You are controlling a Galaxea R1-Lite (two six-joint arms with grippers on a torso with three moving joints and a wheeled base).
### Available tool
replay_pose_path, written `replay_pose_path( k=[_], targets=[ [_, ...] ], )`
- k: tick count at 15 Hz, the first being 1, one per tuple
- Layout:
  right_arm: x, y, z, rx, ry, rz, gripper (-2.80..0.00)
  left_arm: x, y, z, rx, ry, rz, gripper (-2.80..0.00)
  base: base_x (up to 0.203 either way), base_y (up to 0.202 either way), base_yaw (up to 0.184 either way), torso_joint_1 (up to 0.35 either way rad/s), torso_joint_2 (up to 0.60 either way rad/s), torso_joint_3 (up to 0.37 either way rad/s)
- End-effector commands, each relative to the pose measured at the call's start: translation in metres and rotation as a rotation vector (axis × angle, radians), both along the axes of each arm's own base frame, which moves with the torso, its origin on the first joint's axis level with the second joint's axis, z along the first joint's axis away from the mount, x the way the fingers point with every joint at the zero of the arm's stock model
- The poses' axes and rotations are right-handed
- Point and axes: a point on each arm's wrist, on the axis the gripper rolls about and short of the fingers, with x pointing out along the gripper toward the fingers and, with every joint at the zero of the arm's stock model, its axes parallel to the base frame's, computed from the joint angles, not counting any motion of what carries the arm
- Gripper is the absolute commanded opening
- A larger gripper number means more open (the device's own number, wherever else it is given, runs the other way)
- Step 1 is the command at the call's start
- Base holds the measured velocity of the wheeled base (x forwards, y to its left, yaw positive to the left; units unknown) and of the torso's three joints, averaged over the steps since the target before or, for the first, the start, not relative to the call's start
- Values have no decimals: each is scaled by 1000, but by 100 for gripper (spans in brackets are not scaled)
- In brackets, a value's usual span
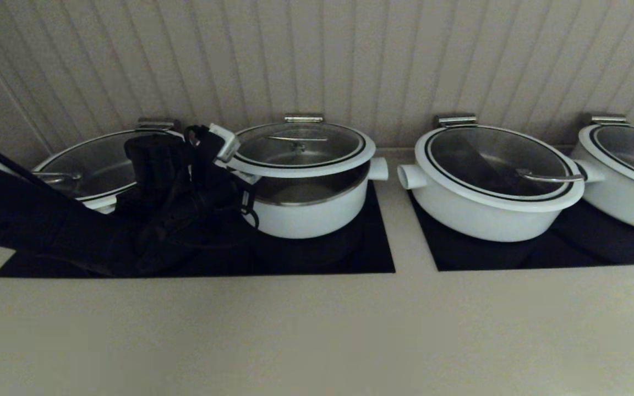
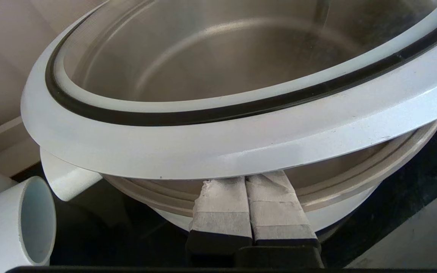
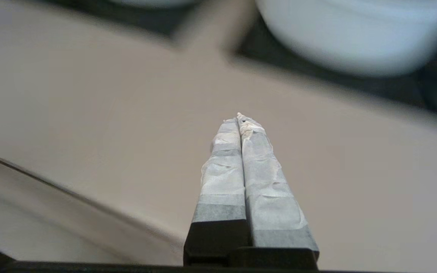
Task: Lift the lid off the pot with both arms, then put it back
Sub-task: Open the pot lid completely
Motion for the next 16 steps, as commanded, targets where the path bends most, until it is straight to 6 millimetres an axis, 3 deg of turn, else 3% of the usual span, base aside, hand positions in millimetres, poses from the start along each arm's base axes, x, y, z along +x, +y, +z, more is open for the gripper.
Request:
replay_pose_path(
  k=[1,3,16],
  targets=[
    [-3,-3,-20,-39,98,-119,-280,-1,1,4,-3,-13,0,-280,0,0,0,0,0,0],
    [-4,-3,-27,-54,167,-114,-280,-2,1,4,-5,-15,-1,-280,0,0,0,0,0,0],
    [-4,-3,-27,-18,176,-132,-280,-5,1,9,-10,-25,-3,-280,0,0,0,0,0,0]
  ],
)
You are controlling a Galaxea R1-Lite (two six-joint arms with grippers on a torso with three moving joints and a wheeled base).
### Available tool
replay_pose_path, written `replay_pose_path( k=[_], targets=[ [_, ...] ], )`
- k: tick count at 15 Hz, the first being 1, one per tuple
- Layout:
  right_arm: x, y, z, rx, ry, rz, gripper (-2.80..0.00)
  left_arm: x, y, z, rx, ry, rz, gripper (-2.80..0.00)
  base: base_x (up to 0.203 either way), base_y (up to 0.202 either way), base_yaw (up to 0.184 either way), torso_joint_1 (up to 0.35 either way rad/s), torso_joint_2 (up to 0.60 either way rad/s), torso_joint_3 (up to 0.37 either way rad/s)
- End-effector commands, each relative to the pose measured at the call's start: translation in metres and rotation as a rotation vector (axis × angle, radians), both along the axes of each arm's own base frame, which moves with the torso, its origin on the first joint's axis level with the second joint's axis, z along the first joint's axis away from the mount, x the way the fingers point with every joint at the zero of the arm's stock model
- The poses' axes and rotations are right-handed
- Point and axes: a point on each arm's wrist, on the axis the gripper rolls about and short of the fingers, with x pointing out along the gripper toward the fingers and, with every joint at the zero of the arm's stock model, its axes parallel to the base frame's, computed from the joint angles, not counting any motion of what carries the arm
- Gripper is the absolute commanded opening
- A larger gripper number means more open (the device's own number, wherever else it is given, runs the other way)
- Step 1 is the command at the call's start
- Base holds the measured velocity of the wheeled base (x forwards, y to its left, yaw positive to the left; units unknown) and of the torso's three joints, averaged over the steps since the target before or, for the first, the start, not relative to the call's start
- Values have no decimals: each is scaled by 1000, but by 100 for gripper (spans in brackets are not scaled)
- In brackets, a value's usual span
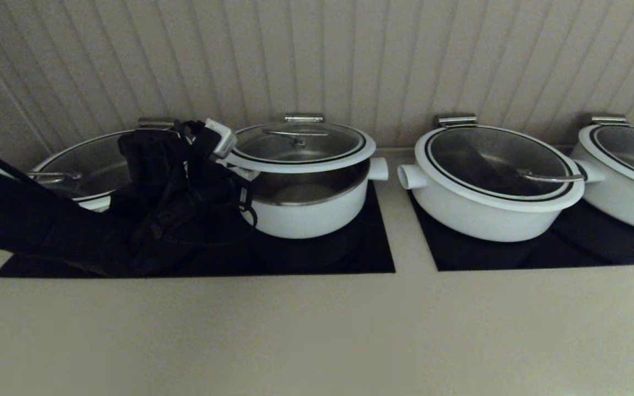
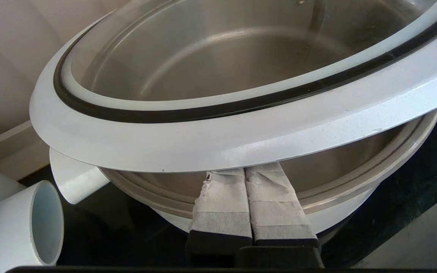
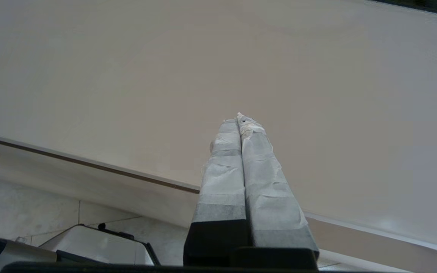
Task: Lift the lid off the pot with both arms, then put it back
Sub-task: Open the pot lid completely
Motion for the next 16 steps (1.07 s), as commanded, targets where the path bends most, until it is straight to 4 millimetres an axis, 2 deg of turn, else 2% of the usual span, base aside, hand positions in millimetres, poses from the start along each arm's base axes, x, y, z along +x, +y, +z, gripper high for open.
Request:
replay_pose_path(
  k=[1,6,10,16],
  targets=[
    [1,0,0,-1,8,-30,-280,-1,0,2,-2,-9,-1,-280,0,0,0,0,0,0],
    [-7,0,0,7,-91,-107,-280,-3,2,5,-5,-14,2,-280,0,0,0,0,0,0],
    [-20,0,-3,21,-263,-120,-280,-4,2,4,-19,-5,3,-280,0,0,0,0,0,0],
    [-21,0,-3,35,-271,-126,-280,-1,0,9,-28,-23,1,-280,0,0,0,0,0,0]
  ],
)
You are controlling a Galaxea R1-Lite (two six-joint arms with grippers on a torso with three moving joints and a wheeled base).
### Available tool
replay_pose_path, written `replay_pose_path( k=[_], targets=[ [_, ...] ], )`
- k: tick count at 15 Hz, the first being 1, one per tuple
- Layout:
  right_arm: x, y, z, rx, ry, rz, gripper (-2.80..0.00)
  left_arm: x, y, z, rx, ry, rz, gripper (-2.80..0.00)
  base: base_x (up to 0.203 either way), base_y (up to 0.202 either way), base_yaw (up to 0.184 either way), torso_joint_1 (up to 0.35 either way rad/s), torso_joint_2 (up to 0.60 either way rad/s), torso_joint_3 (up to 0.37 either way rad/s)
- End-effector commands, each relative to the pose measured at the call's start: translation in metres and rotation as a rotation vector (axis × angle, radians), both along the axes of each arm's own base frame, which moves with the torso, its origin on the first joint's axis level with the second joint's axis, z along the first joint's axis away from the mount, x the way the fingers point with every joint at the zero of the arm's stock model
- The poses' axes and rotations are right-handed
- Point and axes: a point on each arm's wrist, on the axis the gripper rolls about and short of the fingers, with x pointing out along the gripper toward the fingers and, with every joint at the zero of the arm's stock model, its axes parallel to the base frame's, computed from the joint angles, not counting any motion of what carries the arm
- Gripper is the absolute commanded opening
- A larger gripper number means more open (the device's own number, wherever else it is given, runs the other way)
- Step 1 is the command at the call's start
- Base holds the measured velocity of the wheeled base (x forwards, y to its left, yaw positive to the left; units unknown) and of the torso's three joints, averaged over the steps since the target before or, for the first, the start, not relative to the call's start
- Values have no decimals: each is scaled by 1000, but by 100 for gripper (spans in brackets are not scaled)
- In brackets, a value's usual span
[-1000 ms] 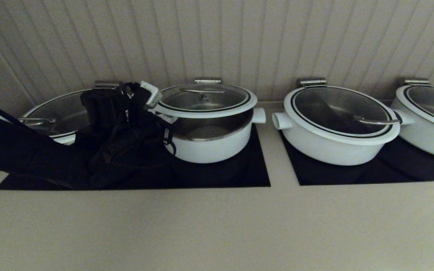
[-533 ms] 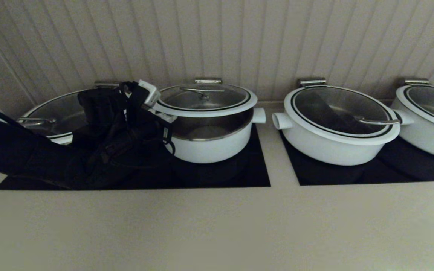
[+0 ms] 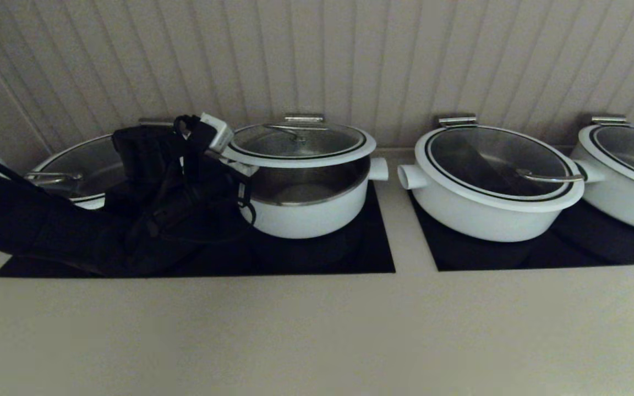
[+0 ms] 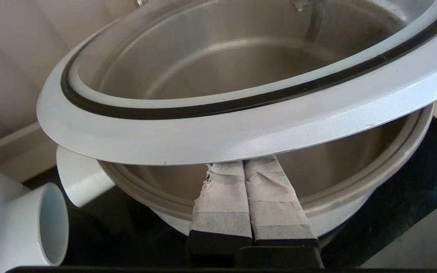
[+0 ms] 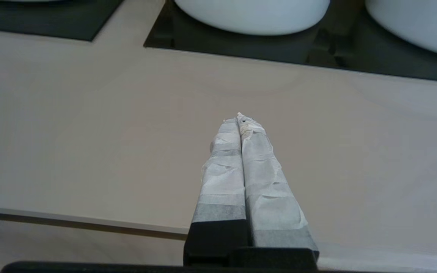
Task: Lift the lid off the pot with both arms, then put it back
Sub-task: Open the pot lid completely
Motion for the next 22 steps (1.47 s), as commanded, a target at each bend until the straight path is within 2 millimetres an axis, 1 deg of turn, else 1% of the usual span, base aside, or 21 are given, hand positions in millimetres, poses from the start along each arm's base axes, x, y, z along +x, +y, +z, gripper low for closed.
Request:
replay_pose_path(
  k=[1,6,11,14,22],
  targets=[
    [0,0,0,-1,-6,0,-280,1,0,3,-3,-16,0,-280,0,0,0,0,0,0],
    [0,0,0,-1,-6,2,-280,5,-1,17,-16,-65,1,-280,0,0,0,0,0,0],
    [0,0,0,-1,-6,0,-280,6,-1,39,-32,-137,6,-280,0,0,0,0,0,0],
    [0,0,0,-1,-6,0,-280,6,-1,47,-48,-184,37,-280,0,0,0,0,0,0],
    [0,0,0,-1,-6,2,-280,10,-1,52,-80,-278,47,-280,0,0,0,0,0,0]
  ],
)
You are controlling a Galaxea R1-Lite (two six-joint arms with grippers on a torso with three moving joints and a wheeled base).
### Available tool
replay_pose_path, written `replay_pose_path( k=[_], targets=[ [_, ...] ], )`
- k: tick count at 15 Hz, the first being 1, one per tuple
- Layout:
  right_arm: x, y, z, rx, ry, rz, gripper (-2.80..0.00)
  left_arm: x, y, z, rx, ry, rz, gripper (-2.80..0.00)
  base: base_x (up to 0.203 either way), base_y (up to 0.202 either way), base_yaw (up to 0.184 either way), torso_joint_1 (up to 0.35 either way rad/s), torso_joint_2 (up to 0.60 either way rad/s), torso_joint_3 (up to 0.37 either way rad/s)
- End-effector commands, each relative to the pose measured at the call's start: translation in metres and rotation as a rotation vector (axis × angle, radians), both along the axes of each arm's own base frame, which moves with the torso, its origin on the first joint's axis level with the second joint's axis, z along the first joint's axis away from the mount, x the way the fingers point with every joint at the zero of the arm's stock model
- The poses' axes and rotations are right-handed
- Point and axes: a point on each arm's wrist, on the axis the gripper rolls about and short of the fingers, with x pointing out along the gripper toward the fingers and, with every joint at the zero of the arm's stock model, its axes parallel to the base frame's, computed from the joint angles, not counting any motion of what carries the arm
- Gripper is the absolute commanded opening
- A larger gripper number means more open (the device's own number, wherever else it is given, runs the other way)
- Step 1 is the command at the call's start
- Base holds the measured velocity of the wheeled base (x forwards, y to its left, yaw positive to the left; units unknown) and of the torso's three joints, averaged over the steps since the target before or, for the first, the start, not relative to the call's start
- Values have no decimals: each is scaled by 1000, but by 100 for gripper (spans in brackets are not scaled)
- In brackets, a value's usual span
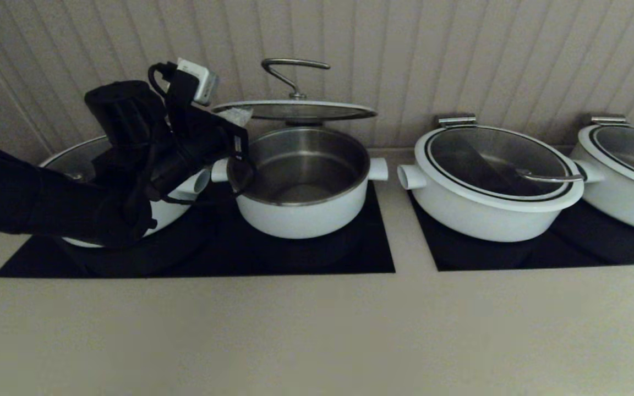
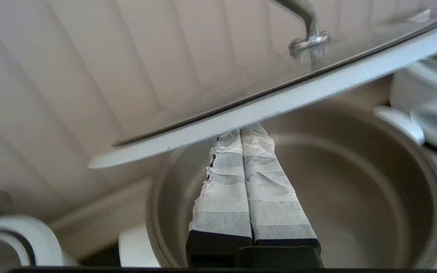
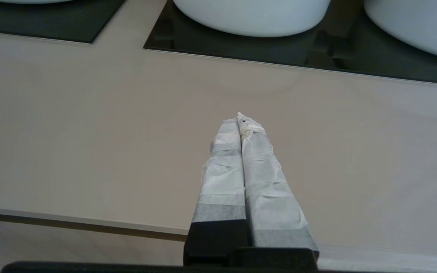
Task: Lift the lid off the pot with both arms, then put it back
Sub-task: Open the pot lid completely
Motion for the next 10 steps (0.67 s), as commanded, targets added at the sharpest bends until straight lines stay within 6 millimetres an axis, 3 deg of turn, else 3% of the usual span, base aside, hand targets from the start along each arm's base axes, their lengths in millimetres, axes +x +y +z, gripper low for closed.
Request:
replay_pose_path(
  k=[1,6,10],
  targets=[
    [0,0,0,-1,2,1,-280,3,-1,-2,-4,-13,-1,-280,0,0,0,0,0,0],
    [0,0,0,-1,2,1,-280,8,-2,9,-21,-74,-1,-280,0,0,0,0,0,0],
    [0,0,0,-1,2,1,-280,16,-5,6,-22,-75,1,-280,0,0,0,0,0,0]
  ],
)
